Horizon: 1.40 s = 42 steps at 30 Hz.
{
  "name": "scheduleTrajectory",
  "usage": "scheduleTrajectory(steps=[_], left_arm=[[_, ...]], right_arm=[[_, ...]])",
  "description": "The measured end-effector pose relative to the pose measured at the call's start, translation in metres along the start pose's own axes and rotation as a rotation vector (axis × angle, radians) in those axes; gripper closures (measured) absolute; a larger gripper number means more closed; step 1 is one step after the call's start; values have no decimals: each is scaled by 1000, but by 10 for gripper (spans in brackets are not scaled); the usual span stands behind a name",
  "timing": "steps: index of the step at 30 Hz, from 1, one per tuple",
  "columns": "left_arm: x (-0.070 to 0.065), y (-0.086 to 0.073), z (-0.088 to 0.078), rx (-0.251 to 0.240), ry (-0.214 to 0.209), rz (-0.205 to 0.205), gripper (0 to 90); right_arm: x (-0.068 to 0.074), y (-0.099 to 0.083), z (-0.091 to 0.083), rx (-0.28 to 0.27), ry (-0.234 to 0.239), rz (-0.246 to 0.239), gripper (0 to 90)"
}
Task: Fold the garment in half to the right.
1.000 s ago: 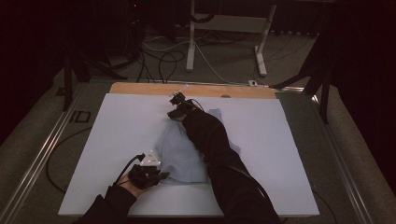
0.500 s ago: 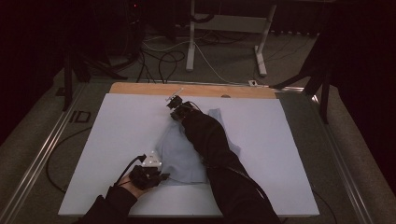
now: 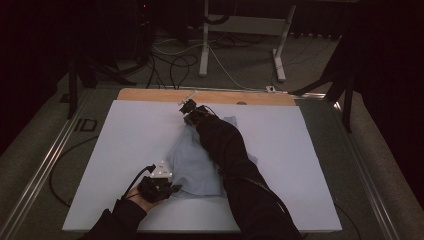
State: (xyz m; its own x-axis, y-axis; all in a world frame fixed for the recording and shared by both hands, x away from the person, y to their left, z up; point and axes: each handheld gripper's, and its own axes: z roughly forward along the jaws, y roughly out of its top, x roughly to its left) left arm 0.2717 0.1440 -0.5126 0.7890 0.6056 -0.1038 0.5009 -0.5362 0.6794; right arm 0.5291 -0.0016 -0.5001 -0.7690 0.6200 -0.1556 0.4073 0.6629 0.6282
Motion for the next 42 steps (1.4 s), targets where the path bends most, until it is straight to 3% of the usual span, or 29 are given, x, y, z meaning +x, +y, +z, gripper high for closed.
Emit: scheduleTrajectory(steps=[20, 34, 42], left_arm=[[-9, 13, -10, -39, 3, 16, 865], [-24, 37, -12, -34, -6, 73, 865], [-37, 58, -10, -26, -20, 134, 865]], right_arm=[[-11, 14, -36, -79, -18, 22, 872], [-27, 4, -62, -124, -18, 48, 872], [-41, -7, -82, -146, -27, 64, 871]])
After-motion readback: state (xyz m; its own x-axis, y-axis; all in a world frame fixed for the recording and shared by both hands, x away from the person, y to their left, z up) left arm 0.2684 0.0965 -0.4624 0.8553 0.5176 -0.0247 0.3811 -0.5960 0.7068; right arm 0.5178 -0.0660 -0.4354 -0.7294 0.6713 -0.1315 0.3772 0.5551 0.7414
